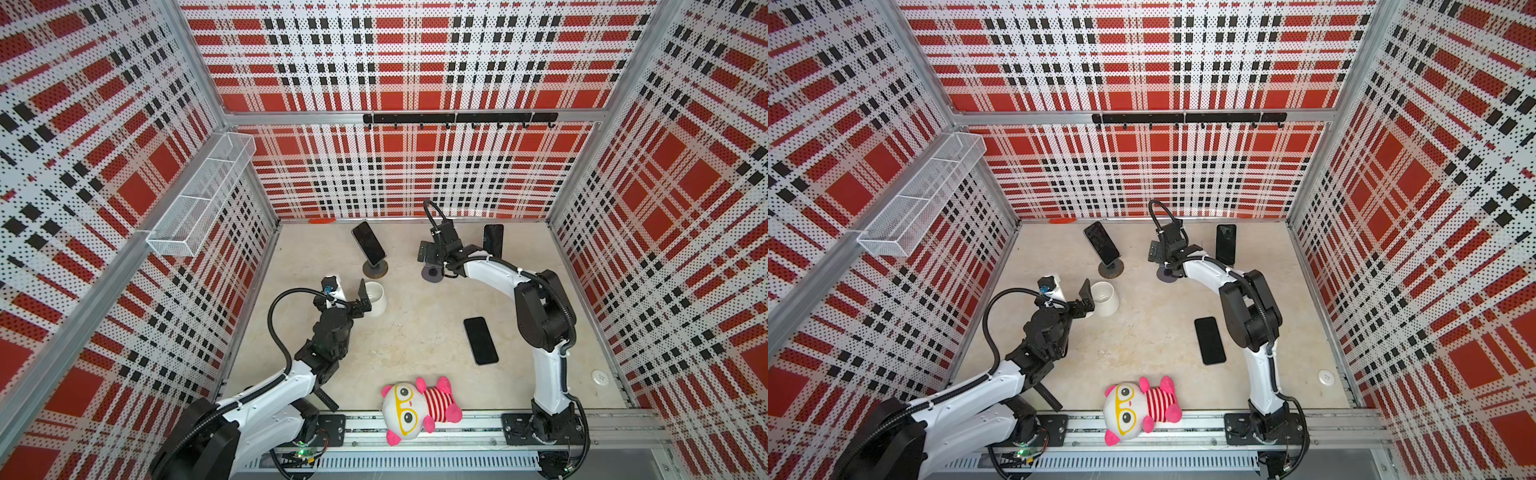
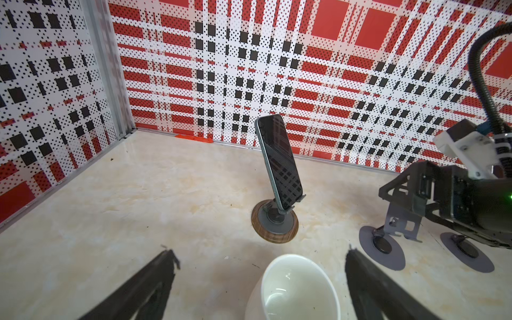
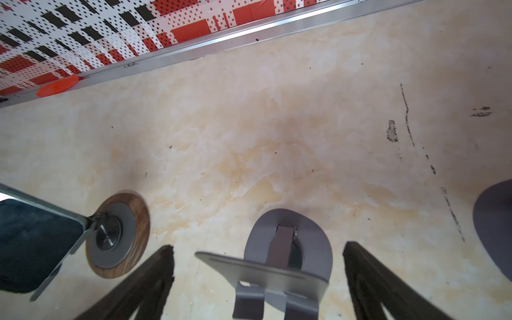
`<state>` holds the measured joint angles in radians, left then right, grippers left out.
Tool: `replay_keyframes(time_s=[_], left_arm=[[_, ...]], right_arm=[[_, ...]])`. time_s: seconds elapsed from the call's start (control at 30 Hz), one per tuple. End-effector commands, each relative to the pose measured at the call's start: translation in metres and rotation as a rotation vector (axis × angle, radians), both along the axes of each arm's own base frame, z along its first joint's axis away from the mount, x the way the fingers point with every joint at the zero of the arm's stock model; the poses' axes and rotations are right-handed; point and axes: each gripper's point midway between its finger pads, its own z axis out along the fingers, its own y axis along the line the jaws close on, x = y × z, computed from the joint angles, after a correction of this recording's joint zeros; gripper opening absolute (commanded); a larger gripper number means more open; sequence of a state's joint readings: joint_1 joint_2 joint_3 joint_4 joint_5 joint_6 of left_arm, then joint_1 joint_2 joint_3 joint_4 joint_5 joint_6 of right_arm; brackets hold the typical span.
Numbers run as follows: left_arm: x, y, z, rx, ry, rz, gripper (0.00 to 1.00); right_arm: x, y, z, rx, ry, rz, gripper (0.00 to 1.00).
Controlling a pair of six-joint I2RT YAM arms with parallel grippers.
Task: Remove the phone from the phone stand
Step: Pick up the phone stand from the top-center of the table.
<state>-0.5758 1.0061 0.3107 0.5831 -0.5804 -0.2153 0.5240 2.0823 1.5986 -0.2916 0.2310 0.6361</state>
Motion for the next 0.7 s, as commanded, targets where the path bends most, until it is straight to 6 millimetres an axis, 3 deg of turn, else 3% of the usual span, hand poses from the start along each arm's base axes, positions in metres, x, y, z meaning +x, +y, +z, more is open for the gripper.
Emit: replay_keyframes(time_s=[0.0,0.33,0.67], left_arm=[[-0.0017,0.0015,-0.0004,0.008,-0.007,0.004,0.98],[0.0002,-0.003,-0.0012,0.009,-0.001,-0.015,0.98],[-0.003,0.0013,0.0019,0.004,-0.014,-0.002,0.98]], right_arm=[[0.0015,-0.0016,-0.0078,-0.028,0.01,-0.034,0.91],[0.0089,0.0037,-0.0129,-0.047,0.019,-0.021,0.67],[0.0016,0.0003,-0.0163,-0.093,0.049,-0.039,0.67]])
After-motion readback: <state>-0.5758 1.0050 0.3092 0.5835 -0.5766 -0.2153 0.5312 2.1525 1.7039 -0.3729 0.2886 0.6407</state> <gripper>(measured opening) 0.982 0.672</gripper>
